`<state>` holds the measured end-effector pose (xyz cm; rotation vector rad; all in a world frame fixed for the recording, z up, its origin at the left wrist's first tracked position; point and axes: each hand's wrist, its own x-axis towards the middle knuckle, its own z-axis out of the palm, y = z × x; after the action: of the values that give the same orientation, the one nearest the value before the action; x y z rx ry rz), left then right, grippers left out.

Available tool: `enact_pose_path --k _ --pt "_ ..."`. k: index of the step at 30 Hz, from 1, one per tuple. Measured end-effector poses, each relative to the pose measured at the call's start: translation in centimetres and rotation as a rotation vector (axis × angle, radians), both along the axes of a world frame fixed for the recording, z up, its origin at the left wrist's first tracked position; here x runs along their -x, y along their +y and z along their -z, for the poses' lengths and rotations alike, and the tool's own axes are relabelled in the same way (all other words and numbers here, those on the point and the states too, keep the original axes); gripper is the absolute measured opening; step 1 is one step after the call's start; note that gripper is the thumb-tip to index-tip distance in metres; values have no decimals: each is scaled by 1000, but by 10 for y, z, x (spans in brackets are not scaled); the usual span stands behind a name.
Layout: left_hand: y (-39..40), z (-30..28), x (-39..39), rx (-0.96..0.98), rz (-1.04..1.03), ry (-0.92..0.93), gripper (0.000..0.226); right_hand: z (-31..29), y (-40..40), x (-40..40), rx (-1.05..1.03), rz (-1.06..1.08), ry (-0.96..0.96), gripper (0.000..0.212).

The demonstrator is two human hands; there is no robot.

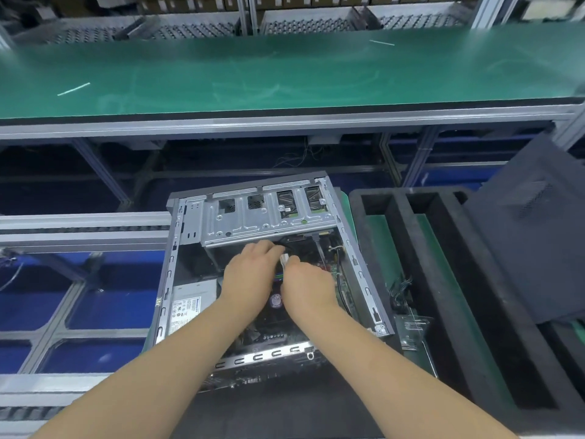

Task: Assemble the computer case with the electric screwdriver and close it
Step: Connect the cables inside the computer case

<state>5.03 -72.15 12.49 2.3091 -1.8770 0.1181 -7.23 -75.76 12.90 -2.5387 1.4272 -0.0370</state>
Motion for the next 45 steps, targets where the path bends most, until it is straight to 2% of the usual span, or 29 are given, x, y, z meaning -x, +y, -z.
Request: enact_pose_path --k 3,6,9,12,14,17,20,22,25,28,32,37,40,45 --pt "-5 -3 -5 -52 117 -156 45 1 -1 1 -22 -53 -54 35" --pt "-12 -6 -11 -126 137 -227 39 -4 0 2 -47 -135 -97 27" --pt "-17 -3 -11 -199 110 -147 26 -18 -4 6 5 -78 -362 20" --pt "-24 0 1 -158 91 -26 21 -40 -24 19 199 4 -676 18" --pt "-30 3 12 -177 105 -19 22 -48 -47 36 277 140 -726 22" --pt "-38 11 24 -166 122 115 23 -42 -76 63 157 326 -668 23" --pt "-44 21 34 -161 120 222 35 -26 -86 74 -68 467 -617 25" --pt "-49 26 40 -180 118 262 44 -17 -89 75 -129 494 -572 26" --pt "-59 33 47 -204 110 305 47 -14 -91 73 -126 453 -491 25" --pt "-68 39 48 -244 116 303 38 -13 -93 72 -118 413 -452 30" --pt "-81 37 48 -316 150 248 32 -13 -94 70 -119 400 -432 36" --pt "-91 34 51 -367 150 107 19 -16 -92 61 20 303 -236 34" --pt "-92 34 51 -372 144 67 21 -16 -92 60 18 298 -212 33" --pt "-95 35 49 -384 176 109 31 -15 -92 63 -3 326 -212 35"
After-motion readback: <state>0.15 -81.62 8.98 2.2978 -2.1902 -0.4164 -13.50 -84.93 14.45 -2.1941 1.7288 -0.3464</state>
